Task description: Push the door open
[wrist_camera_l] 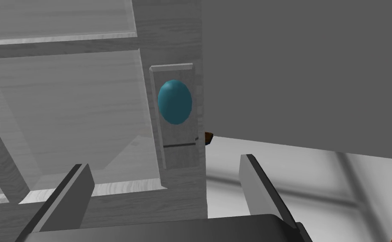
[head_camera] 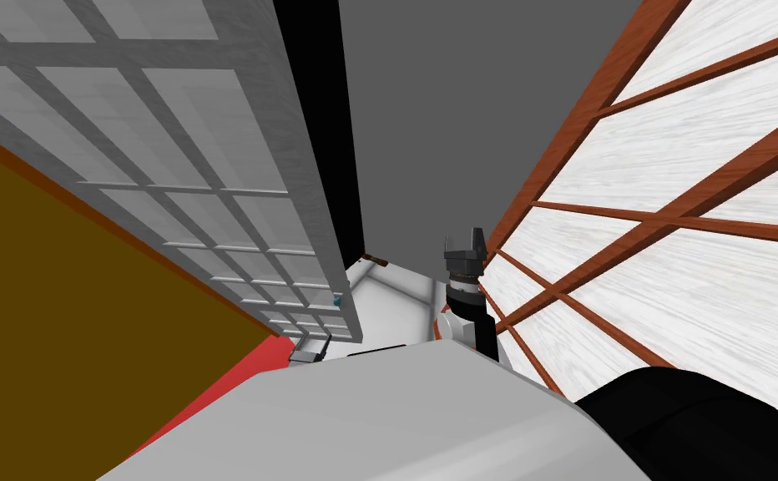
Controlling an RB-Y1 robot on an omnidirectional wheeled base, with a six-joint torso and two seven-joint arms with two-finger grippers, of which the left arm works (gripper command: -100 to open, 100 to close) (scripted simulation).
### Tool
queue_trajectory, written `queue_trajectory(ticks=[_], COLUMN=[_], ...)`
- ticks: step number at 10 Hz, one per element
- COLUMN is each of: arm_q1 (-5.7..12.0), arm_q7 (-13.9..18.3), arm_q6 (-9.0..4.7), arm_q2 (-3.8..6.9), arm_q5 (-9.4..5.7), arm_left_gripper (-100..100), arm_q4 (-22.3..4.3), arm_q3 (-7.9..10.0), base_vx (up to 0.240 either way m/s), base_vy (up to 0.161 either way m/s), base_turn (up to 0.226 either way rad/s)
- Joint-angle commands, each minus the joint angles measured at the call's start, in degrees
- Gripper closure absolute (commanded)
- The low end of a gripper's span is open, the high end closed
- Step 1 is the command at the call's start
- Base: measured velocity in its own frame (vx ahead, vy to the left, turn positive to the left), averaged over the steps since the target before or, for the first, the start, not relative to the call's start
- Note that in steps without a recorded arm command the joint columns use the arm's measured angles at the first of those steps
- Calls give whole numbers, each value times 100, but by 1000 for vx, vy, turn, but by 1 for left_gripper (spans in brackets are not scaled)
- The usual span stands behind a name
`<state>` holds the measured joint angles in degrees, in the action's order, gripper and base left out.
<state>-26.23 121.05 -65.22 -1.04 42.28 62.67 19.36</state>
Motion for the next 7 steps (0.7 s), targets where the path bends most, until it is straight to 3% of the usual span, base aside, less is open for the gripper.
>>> queue_trajectory(ticks=[1, 4, 7], arm_q1=[134, 553, 1095], arm_q7=[-131, -519, -1013], arm_q6=[-16, 147, 362], arm_q2=[49, 143, 215], arm_q5=[-102, -540, -1073], arm_left_gripper=[-100, -100, -100], arm_q4=[-200, -555, -1022], arm_q3=[22, -7, -45], base_vx=[-22, -31, -57], base_vy=[51, 44, 58], base_turn=[-44, -127, -180])
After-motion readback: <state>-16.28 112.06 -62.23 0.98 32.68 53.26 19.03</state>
